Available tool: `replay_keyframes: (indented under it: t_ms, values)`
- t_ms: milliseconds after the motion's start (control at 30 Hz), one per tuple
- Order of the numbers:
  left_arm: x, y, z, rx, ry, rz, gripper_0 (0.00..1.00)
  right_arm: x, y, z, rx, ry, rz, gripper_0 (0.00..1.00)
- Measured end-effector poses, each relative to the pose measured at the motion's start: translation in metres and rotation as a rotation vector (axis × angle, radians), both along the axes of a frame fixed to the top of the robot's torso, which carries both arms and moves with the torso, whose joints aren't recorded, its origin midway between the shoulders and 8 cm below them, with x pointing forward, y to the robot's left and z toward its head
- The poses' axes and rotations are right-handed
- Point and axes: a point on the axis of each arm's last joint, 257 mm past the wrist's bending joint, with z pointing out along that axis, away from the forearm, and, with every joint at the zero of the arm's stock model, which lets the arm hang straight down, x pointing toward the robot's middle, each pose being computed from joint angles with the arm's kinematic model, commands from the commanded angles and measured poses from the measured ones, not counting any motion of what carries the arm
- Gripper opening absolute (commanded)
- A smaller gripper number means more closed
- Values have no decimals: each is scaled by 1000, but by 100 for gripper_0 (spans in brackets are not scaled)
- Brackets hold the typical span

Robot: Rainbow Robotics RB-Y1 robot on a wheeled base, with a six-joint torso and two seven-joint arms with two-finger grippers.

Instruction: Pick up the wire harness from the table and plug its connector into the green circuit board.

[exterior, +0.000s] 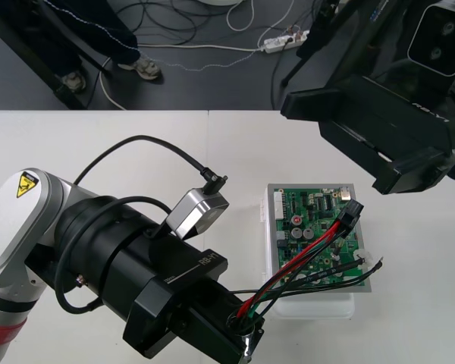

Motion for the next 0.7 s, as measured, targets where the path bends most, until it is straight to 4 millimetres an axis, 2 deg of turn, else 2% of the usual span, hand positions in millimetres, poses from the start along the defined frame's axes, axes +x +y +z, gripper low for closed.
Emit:
replay_keyframes:
  t_ms: [267,700]
  values:
    - [0,0,0,1,-1,1,0,-15,4,-1,0,-5,44,100]
    - [0,0,-1,2,-2,1,0,-36,1,-16,-26,65,82,100]
